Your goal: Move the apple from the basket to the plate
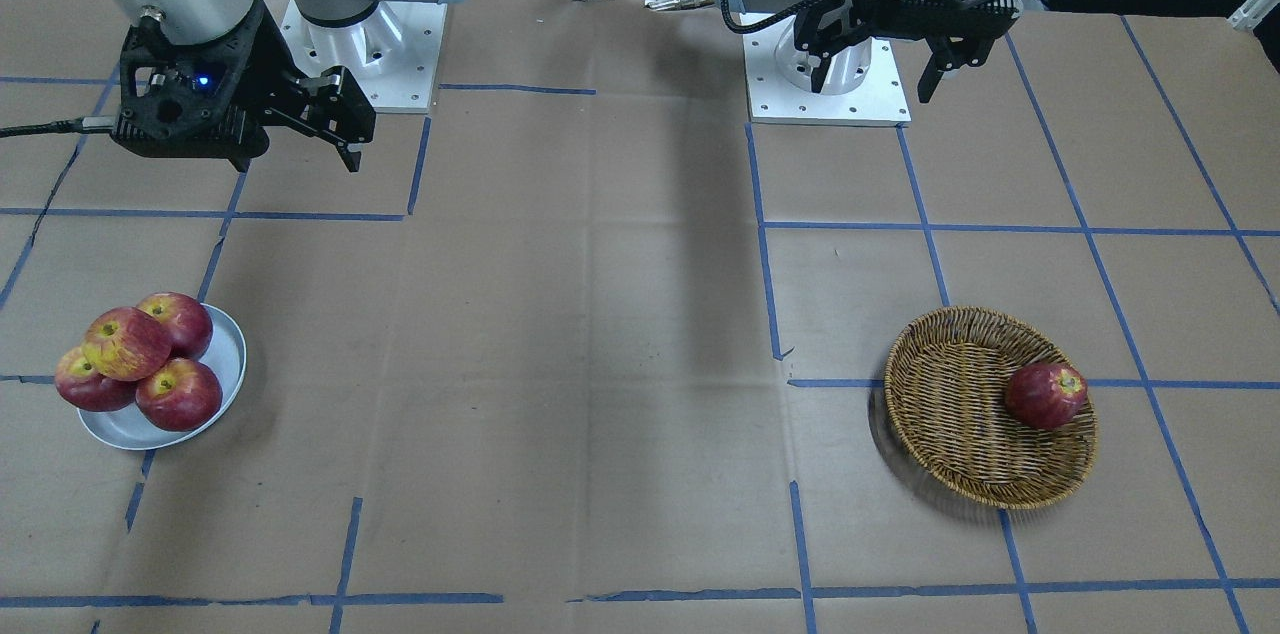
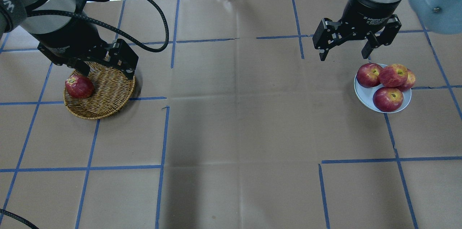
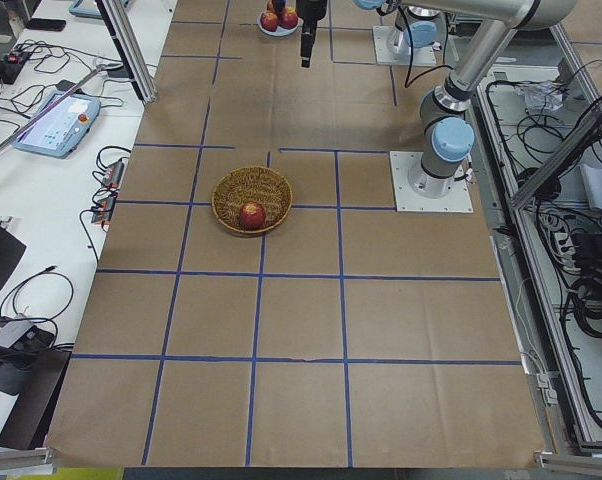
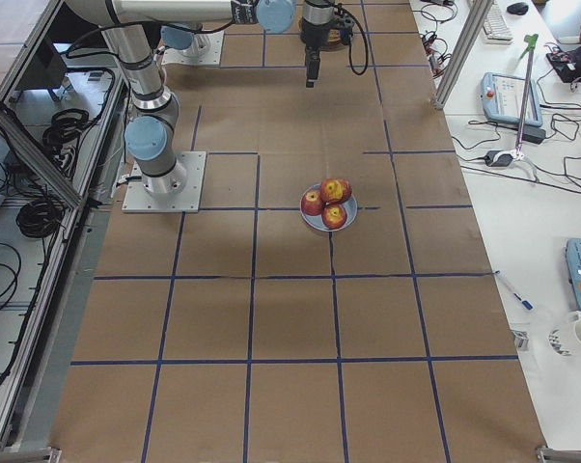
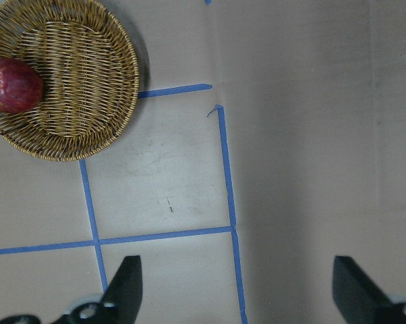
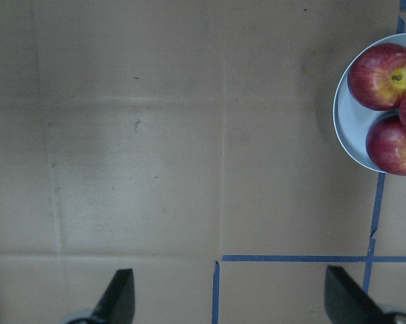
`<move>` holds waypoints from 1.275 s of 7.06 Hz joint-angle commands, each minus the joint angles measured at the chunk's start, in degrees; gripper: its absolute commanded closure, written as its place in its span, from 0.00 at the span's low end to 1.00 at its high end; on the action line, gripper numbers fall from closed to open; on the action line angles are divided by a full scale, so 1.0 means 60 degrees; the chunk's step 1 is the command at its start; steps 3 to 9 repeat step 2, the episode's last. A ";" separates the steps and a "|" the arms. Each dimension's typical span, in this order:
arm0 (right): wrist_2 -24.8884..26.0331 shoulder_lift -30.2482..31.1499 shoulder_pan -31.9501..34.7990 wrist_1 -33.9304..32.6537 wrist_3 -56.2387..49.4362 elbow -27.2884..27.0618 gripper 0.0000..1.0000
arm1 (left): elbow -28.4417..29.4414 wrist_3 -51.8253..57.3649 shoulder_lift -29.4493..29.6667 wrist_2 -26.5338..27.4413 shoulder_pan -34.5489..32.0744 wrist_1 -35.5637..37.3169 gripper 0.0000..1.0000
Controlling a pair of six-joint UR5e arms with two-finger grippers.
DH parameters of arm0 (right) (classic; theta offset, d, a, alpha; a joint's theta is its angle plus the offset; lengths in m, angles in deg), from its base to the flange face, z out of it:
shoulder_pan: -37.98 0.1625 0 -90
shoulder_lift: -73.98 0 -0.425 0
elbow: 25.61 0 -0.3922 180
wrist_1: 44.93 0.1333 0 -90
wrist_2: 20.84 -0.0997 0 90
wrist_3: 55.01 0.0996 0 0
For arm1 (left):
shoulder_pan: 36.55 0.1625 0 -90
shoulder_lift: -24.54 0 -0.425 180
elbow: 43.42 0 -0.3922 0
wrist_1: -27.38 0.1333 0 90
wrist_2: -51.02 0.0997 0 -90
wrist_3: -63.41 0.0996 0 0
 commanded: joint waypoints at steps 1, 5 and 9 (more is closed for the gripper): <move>-0.0012 -0.0012 0.0000 -0.0002 0.0001 0.0022 0.00 | 0.0000 0.0000 0.0000 -0.0014 0.0000 -0.0004 0.01; -0.0012 -0.0012 0.0000 -0.0002 0.0001 0.0022 0.00 | 0.0000 0.0000 0.0000 -0.0014 0.0000 -0.0004 0.01; -0.0012 -0.0012 0.0000 -0.0002 0.0001 0.0022 0.00 | 0.0000 0.0000 0.0000 -0.0014 0.0000 -0.0004 0.01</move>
